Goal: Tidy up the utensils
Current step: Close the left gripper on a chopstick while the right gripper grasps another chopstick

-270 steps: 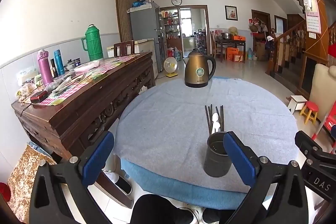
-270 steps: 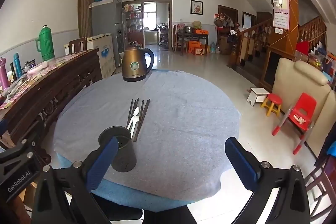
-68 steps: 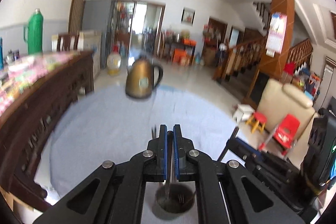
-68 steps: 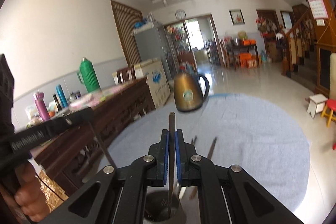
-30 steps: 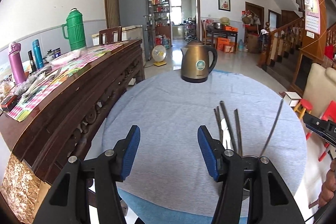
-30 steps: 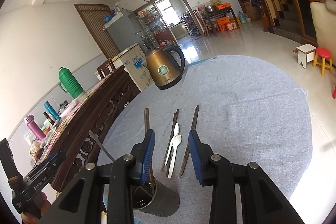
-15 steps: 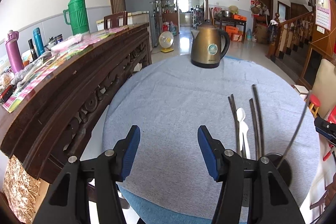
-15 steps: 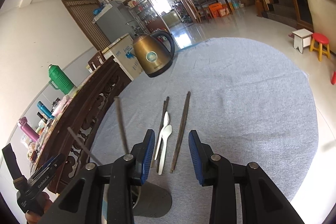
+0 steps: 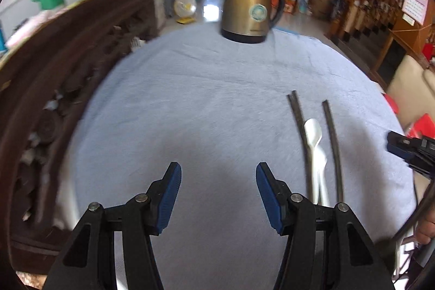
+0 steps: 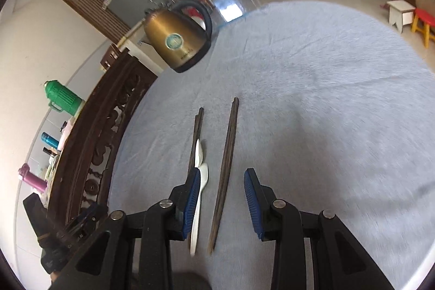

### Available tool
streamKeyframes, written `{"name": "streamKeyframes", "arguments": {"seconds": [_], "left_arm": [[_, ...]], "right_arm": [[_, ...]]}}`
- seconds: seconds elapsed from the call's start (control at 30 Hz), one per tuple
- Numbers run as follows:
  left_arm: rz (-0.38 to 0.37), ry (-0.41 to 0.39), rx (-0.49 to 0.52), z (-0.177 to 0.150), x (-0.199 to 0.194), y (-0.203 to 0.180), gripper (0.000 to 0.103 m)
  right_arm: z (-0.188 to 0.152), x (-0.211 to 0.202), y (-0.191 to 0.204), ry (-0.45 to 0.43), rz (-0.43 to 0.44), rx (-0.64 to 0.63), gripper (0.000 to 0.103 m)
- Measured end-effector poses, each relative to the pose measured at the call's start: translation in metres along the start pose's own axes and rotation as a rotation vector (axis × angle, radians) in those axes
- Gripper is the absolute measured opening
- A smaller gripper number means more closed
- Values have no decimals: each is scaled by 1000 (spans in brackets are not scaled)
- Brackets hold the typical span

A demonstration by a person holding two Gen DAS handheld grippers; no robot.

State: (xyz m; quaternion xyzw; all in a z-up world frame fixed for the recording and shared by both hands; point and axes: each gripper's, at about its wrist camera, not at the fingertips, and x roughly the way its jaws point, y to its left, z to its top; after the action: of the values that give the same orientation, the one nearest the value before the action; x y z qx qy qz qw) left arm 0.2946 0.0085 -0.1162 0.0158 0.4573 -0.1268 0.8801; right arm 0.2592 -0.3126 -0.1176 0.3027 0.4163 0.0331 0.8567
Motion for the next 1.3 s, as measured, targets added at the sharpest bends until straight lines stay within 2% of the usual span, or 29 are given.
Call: {"name": "streamKeyframes", "arguments": {"seconds": [0.07,0.27,0.37,0.43,0.47,0.5,0.57,0.73,0.83,0.9,1.0,1.03,1.07,1.1,1.13,1.17,1.3], "left_arm": [[-21,16,7,11,12,-7,58],[-62,52,28,39,44,-20,58],[-85,83,21,52,63,-25,58],[-105,96,31,59,73,-30,58],[-115,99,42,63,78,-36,58],[-123,96,51,66,81,-39,56],[-148,93,77,73,89,-50,43],[-188,122,131,86,121,-84,40],[-154,143,169,93,143,-102,40],[-134,153,190,97,156,-111,40],[-134,159,220,99,167,-121,39],[-131,157,238,98,170,-125,26],[-123,153,253,98,173,-127,17],[-111,135,277,99,173,-129,15],[-122,131,286,100,174,-129,13],[-134,128,283,101,173,-128,9],[-166,118,261,108,171,-113,6]], "right_arm": [[15,21,1,30,10,7,36],[52,89,4,105,-36,30,36],[57,122,13,167,-153,-13,36],[55,134,16,178,-198,-33,27],[54,134,17,165,-211,-50,10],[53,135,17,172,-224,-69,5],[51,128,11,153,-219,-67,4],[53,104,-19,110,-184,-24,4],[56,99,-36,113,-153,26,4],[58,101,-42,125,-116,54,8],[66,105,-45,121,-69,72,8],[67,108,-44,121,-58,67,8],[70,111,-41,128,-55,61,13],[72,116,-39,139,-56,59,22],[73,120,-37,147,-54,57,24],[75,123,-35,146,-52,52,25],[82,133,-23,149,-88,26,25]]}}
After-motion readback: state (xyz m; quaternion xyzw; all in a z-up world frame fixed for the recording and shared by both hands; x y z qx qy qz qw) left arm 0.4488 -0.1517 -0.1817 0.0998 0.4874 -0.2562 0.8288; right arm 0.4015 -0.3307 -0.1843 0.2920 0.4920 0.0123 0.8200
